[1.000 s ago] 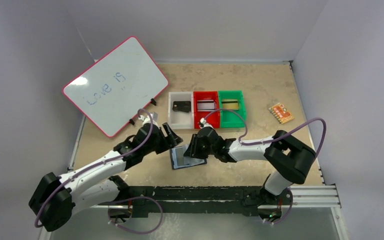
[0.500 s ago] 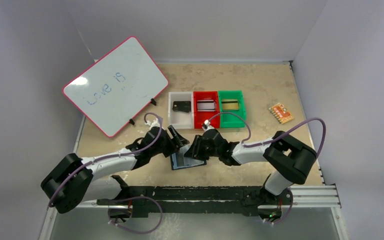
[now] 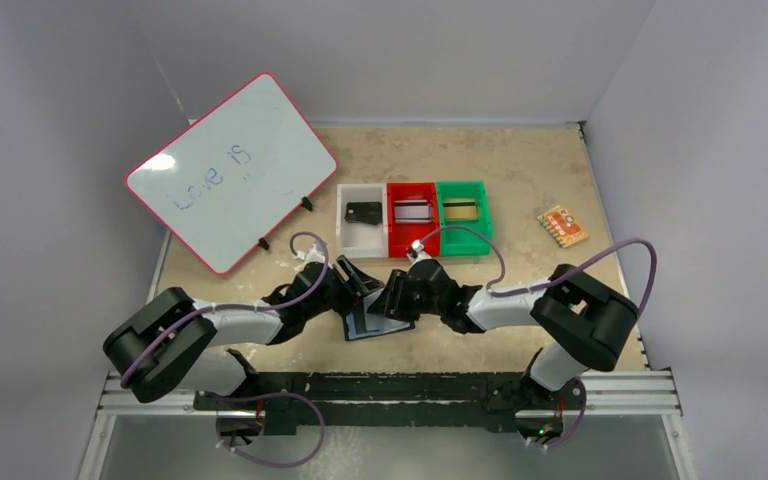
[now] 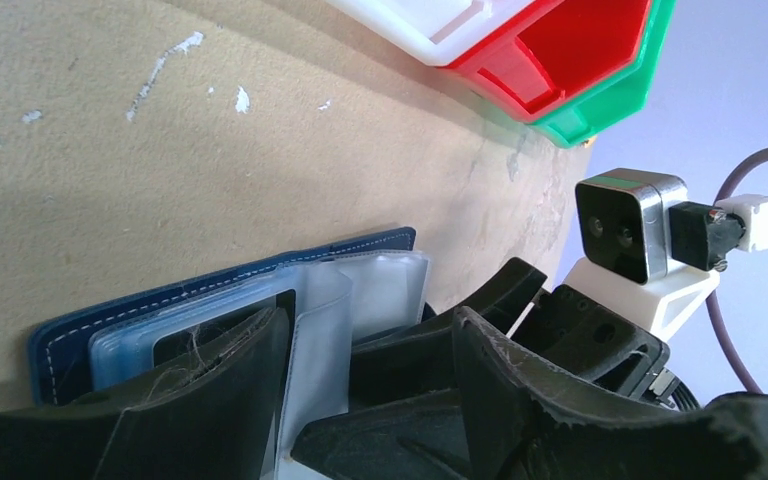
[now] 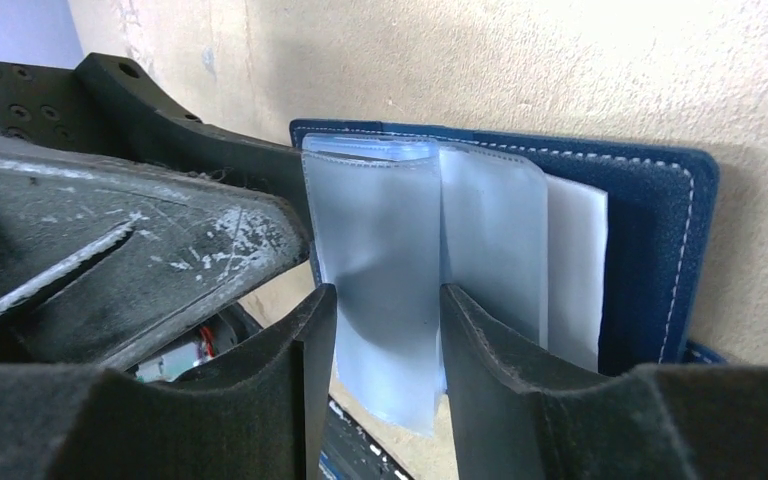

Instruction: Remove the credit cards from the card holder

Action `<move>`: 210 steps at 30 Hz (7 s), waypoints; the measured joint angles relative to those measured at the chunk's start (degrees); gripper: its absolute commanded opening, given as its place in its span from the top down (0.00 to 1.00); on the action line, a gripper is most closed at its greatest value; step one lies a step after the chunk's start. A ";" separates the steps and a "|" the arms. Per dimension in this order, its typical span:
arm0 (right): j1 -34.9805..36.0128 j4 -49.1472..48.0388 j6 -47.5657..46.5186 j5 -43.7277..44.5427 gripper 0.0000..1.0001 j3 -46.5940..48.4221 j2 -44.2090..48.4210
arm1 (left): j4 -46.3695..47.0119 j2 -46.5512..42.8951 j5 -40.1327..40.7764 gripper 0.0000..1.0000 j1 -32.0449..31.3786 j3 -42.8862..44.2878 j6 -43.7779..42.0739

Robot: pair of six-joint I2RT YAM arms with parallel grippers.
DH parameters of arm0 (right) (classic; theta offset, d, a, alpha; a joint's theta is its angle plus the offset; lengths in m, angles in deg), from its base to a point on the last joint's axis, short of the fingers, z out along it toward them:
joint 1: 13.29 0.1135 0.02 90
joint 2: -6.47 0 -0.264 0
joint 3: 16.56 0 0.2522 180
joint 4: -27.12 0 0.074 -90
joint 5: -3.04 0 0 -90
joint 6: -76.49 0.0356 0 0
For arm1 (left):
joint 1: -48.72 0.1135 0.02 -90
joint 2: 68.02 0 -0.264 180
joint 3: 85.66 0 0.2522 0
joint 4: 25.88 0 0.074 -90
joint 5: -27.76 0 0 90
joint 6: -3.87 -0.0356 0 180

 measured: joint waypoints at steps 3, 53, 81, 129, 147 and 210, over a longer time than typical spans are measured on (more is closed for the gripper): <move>-0.04 1.70 -0.11 0.17 0.48 -0.39 2.10 | 1.18 0.04 -0.28 0.43 -0.13 -0.48 0.87; 0.09 28.24 0.37 18.10 0.52 -5.70 47.25 | -24.98 -2.64 8.52 0.47 -8.74 17.29 -8.68; 0.04 16.72 -8.46 -0.13 0.58 11.21 3.61 | -44.81 -17.51 18.18 0.53 -8.72 11.28 -9.62; -4.63 -5.35 0.09 -9.86 0.99 -2.40 -2.56 | -34.10 -6.47 11.15 0.65 -8.72 8.87 -9.94; -6.86 -10.47 1.38 -12.07 0.92 -5.86 -1.38 | -37.90 -4.26 13.77 0.67 -9.07 11.80 -12.50; -7.43 -24.39 5.42 -19.34 1.00 -8.52 -8.61 | -33.07 -7.32 11.56 0.65 -9.07 8.55 -12.11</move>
